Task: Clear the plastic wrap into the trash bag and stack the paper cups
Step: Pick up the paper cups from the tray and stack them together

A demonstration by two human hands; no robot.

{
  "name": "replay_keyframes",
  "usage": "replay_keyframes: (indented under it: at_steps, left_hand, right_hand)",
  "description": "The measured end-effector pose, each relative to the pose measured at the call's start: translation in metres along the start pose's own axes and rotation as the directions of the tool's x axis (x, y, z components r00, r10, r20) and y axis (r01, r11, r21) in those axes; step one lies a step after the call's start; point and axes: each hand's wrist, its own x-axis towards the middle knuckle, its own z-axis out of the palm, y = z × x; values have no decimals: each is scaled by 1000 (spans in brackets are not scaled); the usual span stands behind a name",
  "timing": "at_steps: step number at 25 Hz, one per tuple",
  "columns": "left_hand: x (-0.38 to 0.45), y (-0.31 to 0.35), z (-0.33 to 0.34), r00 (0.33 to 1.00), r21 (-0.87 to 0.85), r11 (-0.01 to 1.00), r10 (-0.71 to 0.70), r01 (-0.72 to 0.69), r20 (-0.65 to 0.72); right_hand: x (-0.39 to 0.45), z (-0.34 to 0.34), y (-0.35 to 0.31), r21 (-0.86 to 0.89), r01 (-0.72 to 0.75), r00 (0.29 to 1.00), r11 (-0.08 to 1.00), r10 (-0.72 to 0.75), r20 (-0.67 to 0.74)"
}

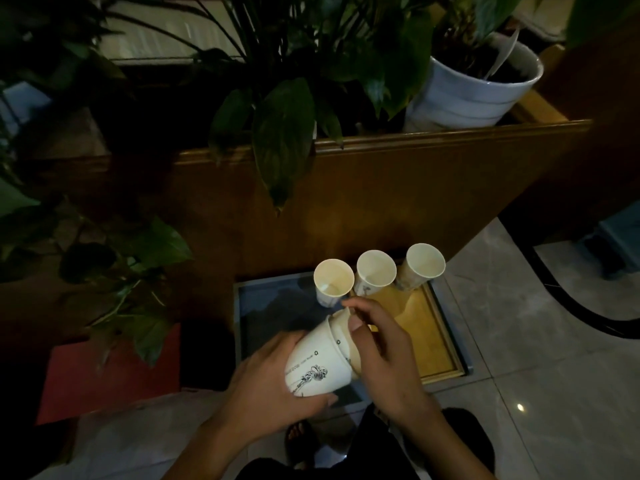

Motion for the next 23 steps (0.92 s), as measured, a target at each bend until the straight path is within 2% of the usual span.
replay_keyframes:
  at_steps: [8, 11, 13, 15, 19, 21, 23]
  left_hand:
    - [8, 19, -11, 999, -34, 999, -5, 3, -51]
    - [6, 18, -14, 999, -43, 999, -4, 2, -45]
    - [0, 13, -15, 999, -48, 999, -20, 19, -34]
    - [-7, 8, -14, 999, -15, 999, -37, 37, -21]
    - [-13, -5, -6, 999, 70, 997, -44, 44, -12]
    - [-14, -14, 0, 998, 88, 994, -65, 66, -11]
    - [-15, -21, 8, 994, 95, 990, -110, 108, 22]
  right_hand:
    - [3, 5, -18, 12, 88, 996, 996, -88, 8]
    - [-2, 10, -23, -29, 123, 990, 992, -121, 70]
    - [-4, 7, -24, -17, 90, 979, 996, -85, 188]
    - [0, 4, -24, 10, -10, 962, 1000, 7, 272]
    - [5, 21, -17, 25, -216, 944, 976, 202, 262]
    - [5, 28, -12, -26, -225, 931, 974, 223, 288]
    - [8, 33, -6, -158, -178, 915, 971, 223, 338]
